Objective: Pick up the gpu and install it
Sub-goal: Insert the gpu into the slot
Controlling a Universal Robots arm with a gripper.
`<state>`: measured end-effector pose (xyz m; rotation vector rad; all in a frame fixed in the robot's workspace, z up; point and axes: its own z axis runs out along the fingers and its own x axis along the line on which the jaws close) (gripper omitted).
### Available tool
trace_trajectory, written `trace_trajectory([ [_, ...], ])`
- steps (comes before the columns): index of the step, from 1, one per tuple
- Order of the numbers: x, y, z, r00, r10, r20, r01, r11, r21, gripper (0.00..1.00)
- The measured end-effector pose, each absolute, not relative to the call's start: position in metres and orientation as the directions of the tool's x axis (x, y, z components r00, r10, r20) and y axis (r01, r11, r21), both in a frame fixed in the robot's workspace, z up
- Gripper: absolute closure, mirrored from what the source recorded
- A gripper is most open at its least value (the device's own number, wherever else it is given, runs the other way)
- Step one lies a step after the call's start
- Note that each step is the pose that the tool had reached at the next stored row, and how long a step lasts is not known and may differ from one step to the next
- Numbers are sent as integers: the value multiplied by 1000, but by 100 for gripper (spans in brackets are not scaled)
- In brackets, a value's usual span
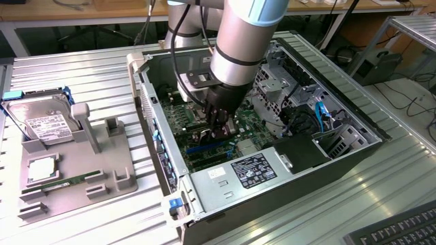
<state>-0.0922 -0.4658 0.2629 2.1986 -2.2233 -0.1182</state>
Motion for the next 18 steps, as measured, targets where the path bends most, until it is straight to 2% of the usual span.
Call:
trace_trajectory([
  [13, -92, -464, 258, 19, -999, -45, -998, -22, 63, 74],
  [15, -92, -465, 262, 11, -999, -45, -995, -16, 99, 74],
  [18, -89, -466, 253, 2, -999, -54, -994, -8, 107, 74],
])
